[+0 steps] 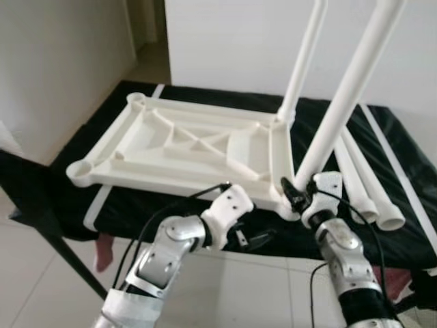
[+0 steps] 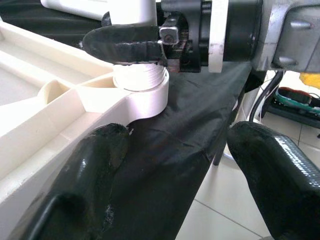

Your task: Building children table

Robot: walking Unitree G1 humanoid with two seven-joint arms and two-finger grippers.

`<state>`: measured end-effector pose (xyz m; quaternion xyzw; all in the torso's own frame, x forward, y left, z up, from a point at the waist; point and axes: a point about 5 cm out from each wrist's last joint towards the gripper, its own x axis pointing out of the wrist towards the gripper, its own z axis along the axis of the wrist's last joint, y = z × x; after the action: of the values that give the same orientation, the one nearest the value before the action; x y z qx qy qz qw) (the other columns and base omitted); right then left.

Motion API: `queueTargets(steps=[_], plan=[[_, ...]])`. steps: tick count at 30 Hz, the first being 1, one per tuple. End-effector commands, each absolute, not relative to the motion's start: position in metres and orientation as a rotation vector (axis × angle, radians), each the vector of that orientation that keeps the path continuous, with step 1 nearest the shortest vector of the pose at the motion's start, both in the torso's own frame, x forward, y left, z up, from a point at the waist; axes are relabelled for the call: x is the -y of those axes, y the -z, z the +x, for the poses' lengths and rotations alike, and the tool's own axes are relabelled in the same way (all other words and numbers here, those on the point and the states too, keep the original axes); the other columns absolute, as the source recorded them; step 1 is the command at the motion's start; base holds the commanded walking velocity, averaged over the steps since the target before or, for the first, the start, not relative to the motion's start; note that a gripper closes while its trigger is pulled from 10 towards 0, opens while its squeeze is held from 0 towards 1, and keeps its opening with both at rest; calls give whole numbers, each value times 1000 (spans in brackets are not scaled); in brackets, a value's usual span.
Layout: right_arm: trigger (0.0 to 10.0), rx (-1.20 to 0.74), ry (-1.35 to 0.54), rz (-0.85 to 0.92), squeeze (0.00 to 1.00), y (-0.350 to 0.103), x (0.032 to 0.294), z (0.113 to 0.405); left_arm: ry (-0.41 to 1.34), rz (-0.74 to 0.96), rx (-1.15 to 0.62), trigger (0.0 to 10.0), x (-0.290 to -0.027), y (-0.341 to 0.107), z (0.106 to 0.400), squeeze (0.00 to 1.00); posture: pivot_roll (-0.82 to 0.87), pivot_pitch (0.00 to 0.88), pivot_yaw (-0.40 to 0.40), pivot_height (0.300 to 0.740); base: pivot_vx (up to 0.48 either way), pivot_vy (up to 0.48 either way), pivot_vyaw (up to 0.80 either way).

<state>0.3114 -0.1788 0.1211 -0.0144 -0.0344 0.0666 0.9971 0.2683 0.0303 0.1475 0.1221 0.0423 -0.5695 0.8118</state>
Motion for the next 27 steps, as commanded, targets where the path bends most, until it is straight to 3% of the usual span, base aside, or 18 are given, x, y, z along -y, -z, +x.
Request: queueTargets(steps=[1, 10, 12, 25, 26, 27], plan=[[10000, -13, -26, -42, 0, -107, 187, 306, 1120, 262, -88, 10000, -32, -147, 272, 0, 7, 15, -34, 740, 0, 0, 0], [10000, -55, 225, -9, 0, -100, 180, 295, 1126, 254, -93, 10000, -31, -146, 271, 0, 6, 15, -35, 740, 0, 0, 0], [10000, -54, 384, 18, 0, -98, 178, 288, 1131, 253, -91, 10000, -29, -146, 270, 0, 7, 10, -35, 740, 0, 0, 0], [10000, -54, 351, 62, 20, -101, 169, 286, 1146, 261, -93, 10000, -29, -146, 271, 0, 4, 0, -23, 740, 0, 0, 0], [10000, -50, 345, 62, 922, -101, 169, 286, 1147, 261, -93, 10000, -29, -146, 271, 0, 4, 0, -23, 740, 0, 0, 0], [10000, -50, 345, 62, 922, -101, 169, 286, 1147, 261, -93, 10000, -29, -146, 271, 0, 4, 0, -23, 740, 0, 0, 0]])
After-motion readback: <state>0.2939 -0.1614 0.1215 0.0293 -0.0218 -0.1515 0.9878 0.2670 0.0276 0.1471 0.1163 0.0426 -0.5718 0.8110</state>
